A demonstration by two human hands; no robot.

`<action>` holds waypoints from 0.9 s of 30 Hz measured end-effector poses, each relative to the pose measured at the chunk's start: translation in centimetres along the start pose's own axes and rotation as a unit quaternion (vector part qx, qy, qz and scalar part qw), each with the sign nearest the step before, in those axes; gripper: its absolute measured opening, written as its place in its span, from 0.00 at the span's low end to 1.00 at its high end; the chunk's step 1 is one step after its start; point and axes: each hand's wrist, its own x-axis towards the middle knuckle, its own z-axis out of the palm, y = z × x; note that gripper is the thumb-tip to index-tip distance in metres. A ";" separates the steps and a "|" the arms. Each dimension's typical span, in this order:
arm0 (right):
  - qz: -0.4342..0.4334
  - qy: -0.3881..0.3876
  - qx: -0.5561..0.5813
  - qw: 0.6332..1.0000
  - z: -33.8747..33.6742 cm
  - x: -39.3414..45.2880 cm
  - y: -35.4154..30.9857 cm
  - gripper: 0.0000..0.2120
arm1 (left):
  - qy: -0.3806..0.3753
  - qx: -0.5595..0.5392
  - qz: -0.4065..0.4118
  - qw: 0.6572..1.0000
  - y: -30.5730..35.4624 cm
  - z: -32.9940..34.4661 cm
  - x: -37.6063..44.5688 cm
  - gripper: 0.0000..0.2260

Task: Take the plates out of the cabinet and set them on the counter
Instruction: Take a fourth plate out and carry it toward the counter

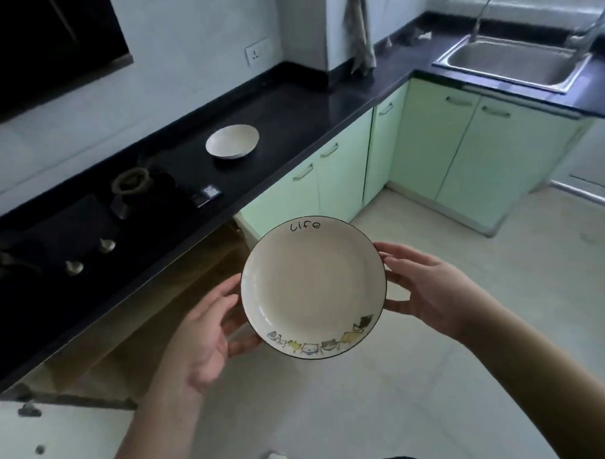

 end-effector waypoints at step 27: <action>-0.068 0.134 0.022 0.988 -12.5 16.4 -13.0 0.15 | -0.120 0.037 -0.004 0.992 10.3 19.9 21.1 0.15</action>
